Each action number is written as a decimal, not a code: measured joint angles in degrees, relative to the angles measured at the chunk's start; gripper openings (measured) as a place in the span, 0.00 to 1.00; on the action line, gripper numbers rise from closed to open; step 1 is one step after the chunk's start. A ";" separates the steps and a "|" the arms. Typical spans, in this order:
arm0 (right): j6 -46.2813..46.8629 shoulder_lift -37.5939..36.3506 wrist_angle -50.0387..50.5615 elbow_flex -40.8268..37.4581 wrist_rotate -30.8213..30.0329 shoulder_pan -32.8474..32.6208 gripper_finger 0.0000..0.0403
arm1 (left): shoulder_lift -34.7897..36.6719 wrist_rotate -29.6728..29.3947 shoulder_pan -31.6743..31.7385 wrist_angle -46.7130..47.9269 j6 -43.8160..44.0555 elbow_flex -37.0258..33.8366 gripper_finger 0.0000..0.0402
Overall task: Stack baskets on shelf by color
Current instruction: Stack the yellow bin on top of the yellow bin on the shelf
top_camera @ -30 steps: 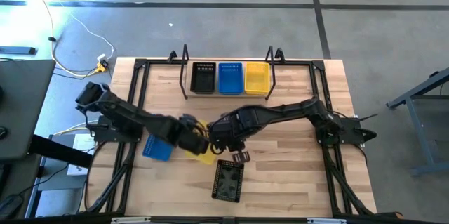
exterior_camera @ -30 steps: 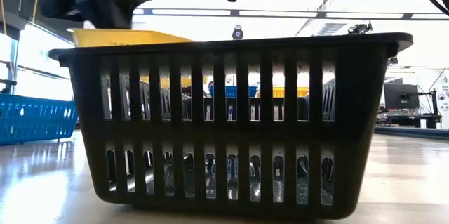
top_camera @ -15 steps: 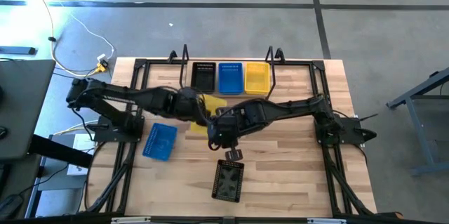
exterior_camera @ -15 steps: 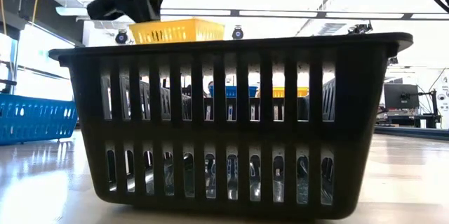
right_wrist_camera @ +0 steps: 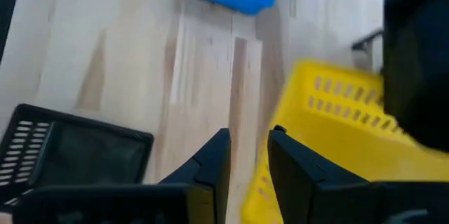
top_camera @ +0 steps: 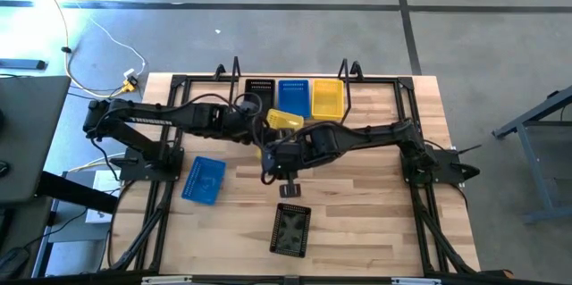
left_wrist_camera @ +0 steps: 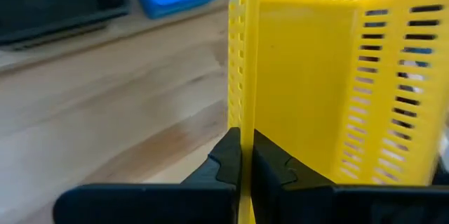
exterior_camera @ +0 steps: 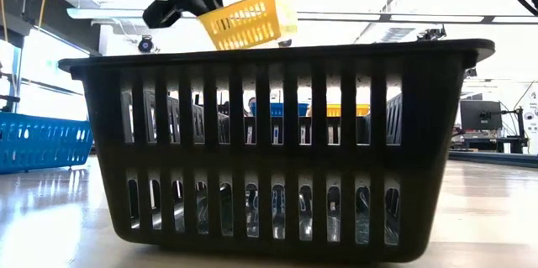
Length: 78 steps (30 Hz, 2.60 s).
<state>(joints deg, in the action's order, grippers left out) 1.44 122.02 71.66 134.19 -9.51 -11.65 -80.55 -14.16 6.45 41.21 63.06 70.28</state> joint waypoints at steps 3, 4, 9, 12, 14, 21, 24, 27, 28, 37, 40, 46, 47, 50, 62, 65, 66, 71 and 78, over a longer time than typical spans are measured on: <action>3.19 0.00 2.83 0.00 -2.18 0.34 0.21 | 0.00 1.87 -0.03 -2.36 -1.31 0.00 0.00; 4.22 0.00 3.69 -0.04 -2.87 0.45 0.21 | 0.00 2.27 -0.03 -2.70 -1.68 0.00 0.00; 8.55 0.01 5.34 -0.07 0.35 1.14 0.21 | 0.00 2.42 0.28 -2.93 -2.24 0.00 0.00; 9.17 0.02 5.43 -0.07 0.59 1.13 0.21 | 0.00 2.44 0.40 -2.97 -2.29 0.00 0.00; 10.52 0.02 5.44 -0.07 0.83 1.13 0.21 | 0.00 2.43 0.38 -2.97 -2.63 0.00 0.00; 13.25 0.02 6.47 -0.07 1.84 1.11 0.21 | -0.01 2.16 0.38 -4.51 -3.46 0.00 0.00; 13.80 -0.02 8.09 0.00 0.21 1.04 0.21 | -0.08 3.06 0.41 -6.57 -4.43 -0.09 0.00; 14.98 -0.17 8.94 0.11 -1.02 1.00 0.21 | 0.24 3.36 0.45 -7.15 -4.80 -0.09 0.00; 15.35 -0.17 9.50 0.11 -1.04 1.00 0.21 | 0.24 3.76 0.46 -7.12 -4.79 -0.10 0.00; 17.24 -0.17 12.08 0.11 -0.96 0.93 0.21 | 0.31 8.17 0.59 -7.63 -5.47 -0.13 0.00; 15.23 -0.15 12.93 0.09 -0.53 0.89 0.21 | 0.31 10.86 1.63 -7.70 -5.87 -0.13 0.00; 10.60 0.36 14.66 -0.17 0.81 0.36 0.21 | 0.70 14.24 3.23 -8.92 -6.09 0.04 0.00; 10.16 0.37 14.69 -0.15 0.34 0.09 0.21 | 0.66 14.65 3.29 -8.87 -6.11 0.04 0.00; 10.29 0.62 15.01 -0.13 -2.40 -0.18 0.21 | 0.66 15.09 3.31 -8.76 -6.22 0.04 0.00; 16.16 0.70 16.63 -0.13 -8.58 -0.03 0.03 | 0.66 15.10 3.29 -8.30 -7.11 0.04 0.00; 16.96 0.70 16.61 -0.13 -8.75 -0.01 0.02 | 0.66 14.98 3.29 -8.02 -7.19 0.04 0.03; 17.50 0.70 16.67 -0.13 -8.79 0.01 0.02 | 0.66 14.98 3.29 -8.00 -7.46 0.04 0.04; 19.32 0.70 16.72 -0.13 -8.73 -0.01 0.01 | 0.66 15.01 3.29 -8.01 -10.69 0.04 0.12; 25.10 0.70 16.91 -0.13 -8.57 0.07 0.00 | 0.66 16.78 3.14 -6.97 -14.90 0.04 0.24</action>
<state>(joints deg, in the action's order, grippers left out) 26.54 122.72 88.57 134.06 -18.08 -11.58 -79.90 2.62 9.59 34.24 48.15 70.32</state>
